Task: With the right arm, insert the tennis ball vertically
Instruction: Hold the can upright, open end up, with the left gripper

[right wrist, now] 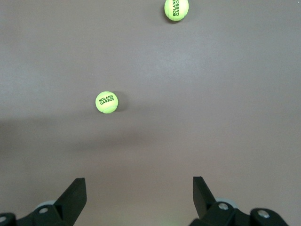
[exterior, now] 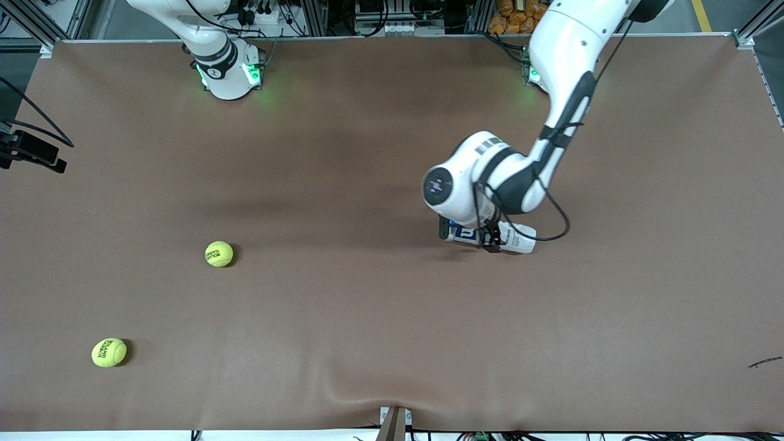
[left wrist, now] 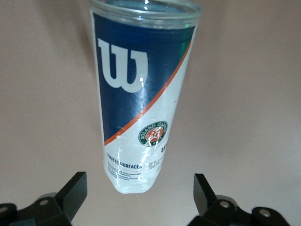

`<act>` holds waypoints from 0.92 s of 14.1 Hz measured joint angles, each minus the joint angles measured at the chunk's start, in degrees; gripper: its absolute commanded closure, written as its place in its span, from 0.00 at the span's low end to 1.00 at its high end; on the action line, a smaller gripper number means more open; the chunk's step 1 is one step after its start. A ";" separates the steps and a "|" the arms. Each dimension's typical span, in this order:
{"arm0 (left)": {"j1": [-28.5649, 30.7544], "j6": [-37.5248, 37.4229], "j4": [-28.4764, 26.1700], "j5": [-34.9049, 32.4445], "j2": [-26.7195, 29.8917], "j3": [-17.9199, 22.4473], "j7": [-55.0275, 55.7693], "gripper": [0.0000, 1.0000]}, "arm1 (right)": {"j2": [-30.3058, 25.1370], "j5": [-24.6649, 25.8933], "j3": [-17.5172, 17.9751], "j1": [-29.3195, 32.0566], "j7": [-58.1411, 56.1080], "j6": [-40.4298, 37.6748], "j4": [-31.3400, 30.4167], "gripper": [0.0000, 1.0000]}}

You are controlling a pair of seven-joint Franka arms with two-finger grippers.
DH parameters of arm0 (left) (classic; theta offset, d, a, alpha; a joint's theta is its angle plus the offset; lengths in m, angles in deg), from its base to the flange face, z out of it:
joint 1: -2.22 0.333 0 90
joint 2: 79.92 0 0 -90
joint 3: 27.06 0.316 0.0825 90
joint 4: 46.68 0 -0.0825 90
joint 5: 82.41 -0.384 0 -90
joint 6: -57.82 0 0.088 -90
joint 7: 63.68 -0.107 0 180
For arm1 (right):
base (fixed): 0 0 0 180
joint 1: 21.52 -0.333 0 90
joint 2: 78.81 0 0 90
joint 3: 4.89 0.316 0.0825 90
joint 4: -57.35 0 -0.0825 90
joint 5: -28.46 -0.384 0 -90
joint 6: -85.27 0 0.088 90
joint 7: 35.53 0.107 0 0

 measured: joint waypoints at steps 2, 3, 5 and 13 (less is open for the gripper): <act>0.16 0.00 0.00 -2.99 -1.14 0.17 0.05 0.00 | 0.01 0.00 0.00 0.00 0.00 0.00 0.00 0.00; 0.25 0.04 0.00 -3.58 -1.68 0.28 0.05 0.00 | 0.03 0.00 0.00 0.00 0.00 0.02 0.00 0.00; 0.33 0.21 0.00 -4.25 -2.47 0.32 0.05 0.00 | 0.26 0.00 0.03 -0.01 0.00 0.27 0.00 0.00; 0.21 2.87 -1.19 -4.37 -3.24 0.20 0.05 0.00 | 1.02 0.00 0.24 -0.07 0.00 0.66 0.03 0.00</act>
